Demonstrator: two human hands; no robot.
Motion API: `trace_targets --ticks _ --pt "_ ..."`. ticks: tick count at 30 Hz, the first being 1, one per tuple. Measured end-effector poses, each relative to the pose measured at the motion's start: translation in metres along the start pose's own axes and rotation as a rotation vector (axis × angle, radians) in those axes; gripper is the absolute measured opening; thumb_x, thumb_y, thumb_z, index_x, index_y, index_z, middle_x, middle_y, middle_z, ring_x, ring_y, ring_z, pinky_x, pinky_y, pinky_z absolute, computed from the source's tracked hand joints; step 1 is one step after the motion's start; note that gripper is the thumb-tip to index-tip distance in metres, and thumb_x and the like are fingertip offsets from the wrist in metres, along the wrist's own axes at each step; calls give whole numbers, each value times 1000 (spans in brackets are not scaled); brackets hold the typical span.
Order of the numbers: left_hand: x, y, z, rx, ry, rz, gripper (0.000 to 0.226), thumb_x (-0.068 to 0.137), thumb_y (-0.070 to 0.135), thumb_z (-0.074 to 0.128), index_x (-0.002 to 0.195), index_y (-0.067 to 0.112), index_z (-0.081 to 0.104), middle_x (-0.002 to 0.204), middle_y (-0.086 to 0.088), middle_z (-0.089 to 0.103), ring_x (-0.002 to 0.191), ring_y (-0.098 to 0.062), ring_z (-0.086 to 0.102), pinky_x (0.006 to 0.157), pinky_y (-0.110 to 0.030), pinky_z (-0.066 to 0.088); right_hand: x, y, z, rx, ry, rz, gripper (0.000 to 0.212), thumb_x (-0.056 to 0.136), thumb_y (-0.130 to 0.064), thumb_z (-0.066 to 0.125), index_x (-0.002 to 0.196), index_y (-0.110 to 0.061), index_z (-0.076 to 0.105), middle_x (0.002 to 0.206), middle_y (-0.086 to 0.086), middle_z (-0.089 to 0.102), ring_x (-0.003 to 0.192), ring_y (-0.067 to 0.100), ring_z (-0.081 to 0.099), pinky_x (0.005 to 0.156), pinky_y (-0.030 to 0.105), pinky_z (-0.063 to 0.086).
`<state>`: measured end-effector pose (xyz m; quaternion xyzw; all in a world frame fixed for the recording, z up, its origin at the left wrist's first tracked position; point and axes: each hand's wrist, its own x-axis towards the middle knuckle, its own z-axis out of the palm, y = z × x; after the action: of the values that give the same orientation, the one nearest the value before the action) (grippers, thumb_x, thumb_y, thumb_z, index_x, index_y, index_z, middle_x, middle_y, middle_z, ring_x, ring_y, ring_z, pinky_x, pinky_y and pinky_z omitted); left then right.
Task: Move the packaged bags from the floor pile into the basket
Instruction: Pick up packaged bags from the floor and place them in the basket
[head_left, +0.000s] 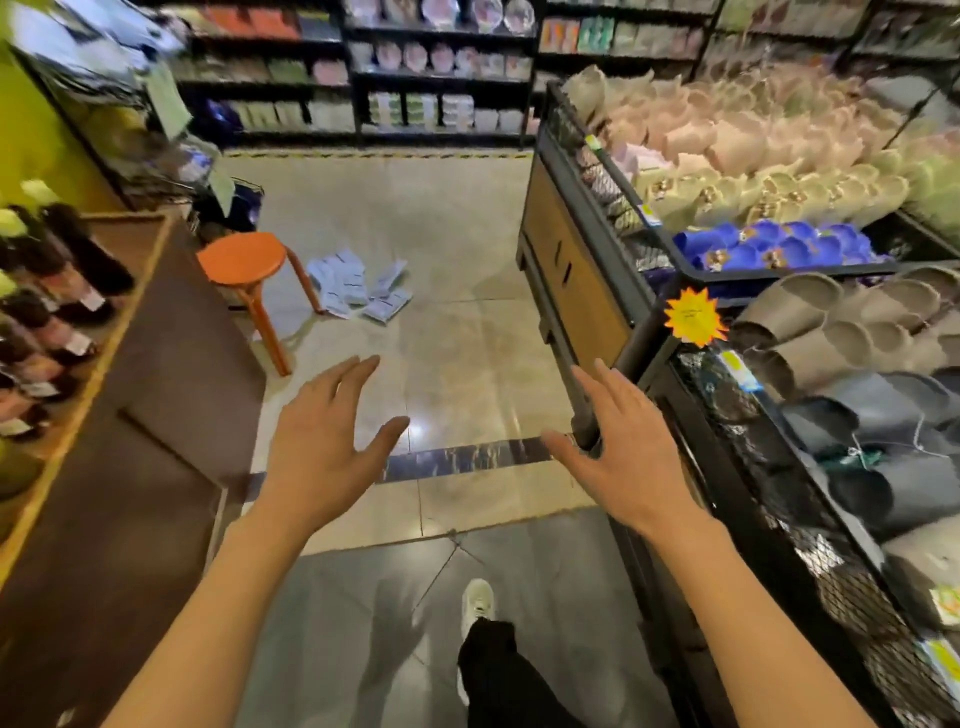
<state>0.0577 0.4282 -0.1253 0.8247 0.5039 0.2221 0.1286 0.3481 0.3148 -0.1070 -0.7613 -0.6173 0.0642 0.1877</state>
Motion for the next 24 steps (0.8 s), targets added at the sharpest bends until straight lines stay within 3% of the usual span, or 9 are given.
trace_targets --ticks 6,11,16,19,21,24 --pt "117 -46 23 137 -7 -56 83 95 69 43 159 18 36 164 -11 40 149 -33 40 117 -55 39 147 8 32 9 -101 -65 108 82 -92 17 164 -23 27 173 7 19 161 25 14 131 43 13" --pt "218 -75 32 156 45 -133 86 95 75 36 159 17 38 163 -11 41 150 -34 38 115 -57 40 276 5 48 0 -141 -127 102 84 -89 18 165 -26 21 174 4 14 162 24 9 130 41 8" --pt "296 -108 36 209 55 -215 86 95 75 34 160 19 35 168 -10 33 153 -34 33 118 -54 33 389 -1 69 5 -158 -186 101 86 -87 20 165 -25 22 174 4 17 161 23 11 131 43 12" --pt "346 -138 43 218 48 -245 87 95 76 30 162 21 31 170 -7 29 156 -32 28 121 -54 30 455 -11 85 24 -187 -193 108 80 -92 12 165 -27 18 175 4 12 162 23 8 130 41 8" --pt "386 -160 49 210 43 -259 87 95 76 30 162 20 33 169 -9 31 155 -33 30 120 -56 32 502 -19 96 27 -208 -193 112 77 -96 7 166 -29 14 175 2 8 162 22 5 131 40 7" --pt "452 -197 62 174 23 -276 89 94 78 28 160 19 36 168 -10 32 154 -34 32 118 -59 36 574 -29 116 31 -218 -180 106 79 -92 14 166 -31 14 175 0 8 162 21 6 131 41 9"
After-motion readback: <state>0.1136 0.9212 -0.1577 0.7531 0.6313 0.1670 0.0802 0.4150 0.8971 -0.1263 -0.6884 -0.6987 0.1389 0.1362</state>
